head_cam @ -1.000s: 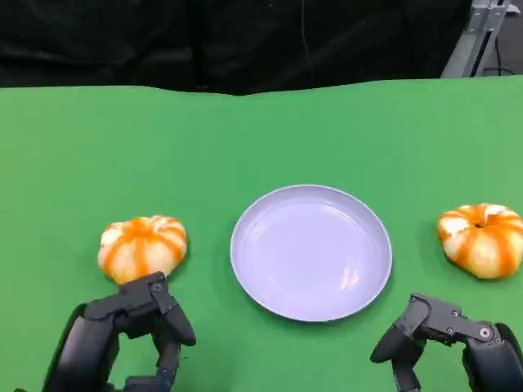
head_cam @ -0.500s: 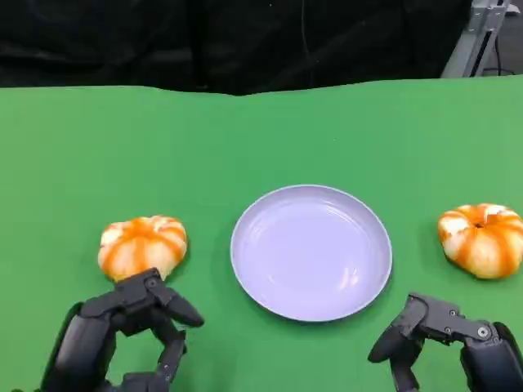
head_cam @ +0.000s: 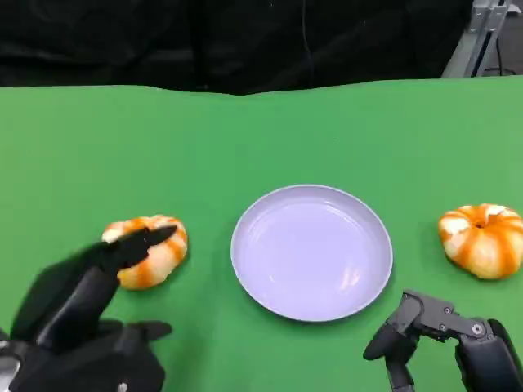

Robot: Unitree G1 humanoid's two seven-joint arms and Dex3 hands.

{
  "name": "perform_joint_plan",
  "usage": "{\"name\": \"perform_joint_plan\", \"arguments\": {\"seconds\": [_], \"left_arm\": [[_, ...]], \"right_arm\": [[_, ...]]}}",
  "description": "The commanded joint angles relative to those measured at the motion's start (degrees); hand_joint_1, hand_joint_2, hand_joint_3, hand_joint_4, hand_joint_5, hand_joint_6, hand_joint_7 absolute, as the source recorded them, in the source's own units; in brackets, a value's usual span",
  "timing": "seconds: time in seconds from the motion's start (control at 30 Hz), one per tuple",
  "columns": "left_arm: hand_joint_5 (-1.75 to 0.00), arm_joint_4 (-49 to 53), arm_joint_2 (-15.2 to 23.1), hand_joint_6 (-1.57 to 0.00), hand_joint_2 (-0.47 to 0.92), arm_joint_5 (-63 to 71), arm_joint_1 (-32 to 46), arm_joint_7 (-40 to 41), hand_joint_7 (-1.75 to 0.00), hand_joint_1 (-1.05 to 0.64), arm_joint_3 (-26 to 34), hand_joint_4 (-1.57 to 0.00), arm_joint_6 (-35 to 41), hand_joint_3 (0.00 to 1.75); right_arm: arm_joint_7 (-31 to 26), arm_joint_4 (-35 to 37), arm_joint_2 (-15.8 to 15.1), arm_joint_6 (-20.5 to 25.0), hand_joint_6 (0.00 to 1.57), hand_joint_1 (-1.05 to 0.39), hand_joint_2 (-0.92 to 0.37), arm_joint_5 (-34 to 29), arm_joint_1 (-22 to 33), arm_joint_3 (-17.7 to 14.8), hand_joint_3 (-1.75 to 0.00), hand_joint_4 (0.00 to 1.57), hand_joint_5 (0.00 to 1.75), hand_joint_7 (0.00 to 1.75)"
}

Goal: Grasp the bread from the table and place it into the plate.

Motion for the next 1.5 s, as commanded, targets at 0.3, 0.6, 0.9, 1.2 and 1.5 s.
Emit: {"name": "perform_joint_plan", "arguments": {"seconds": [0.3, 0.6, 0.9, 1.2, 1.5], "left_arm": [[-0.37, 10.26, 4.08, -0.22, 0.89, 16.39, -13.08, 0.8, -0.01, -0.59, -8.23, -0.18, 10.98, 0.0], [-0.37, 31.5, 2.92, -0.26, 0.89, 22.64, -25.46, 3.88, -0.02, -0.6, -17.09, -0.24, 15.35, 0.0], [-0.21, 52.02, -0.06, -0.32, 0.89, 20.36, -35.51, 7.67, -0.01, -0.59, -22.82, -0.38, 15.22, 0.0], [-1.69, 69.61, -0.34, -0.89, 0.91, 14.92, -39.94, 27.93, -1.08, -0.21, -24.45, -0.85, -2.98, 0.02], [-1.75, 62.51, 1.74, -0.62, 0.72, 14.28, -41.09, 38.51, -1.75, -0.15, -23.56, -0.83, -8.58, 0.59]], "right_arm": [[-0.48, 0.56, -0.3, -0.05, 0.84, 0.07, -0.22, -0.1, -0.49, -0.42, -1.46, 0.83, 1.58, 1.32], [0.02, -0.09, -0.49, 0.28, 0.84, 0.05, -0.25, 0.64, 0.02, -0.5, -1.43, 0.82, 1.59, 1.32], [0.23, -0.2, -0.59, 0.14, 0.84, 0.04, -0.26, 0.85, 0.4, -0.5, -1.42, 0.81, 1.59, 1.31], [0.03, -1.0, -0.41, 0.08, 0.84, 0.04, -0.25, 0.58, 1.02, -0.33, -1.45, 0.81, 1.6, 1.31], [0.34, -0.83, -0.54, 0.39, 0.83, 0.04, -0.25, 1.17, 0.93, -0.39, -1.44, 0.81, 1.6, 1.31]]}}
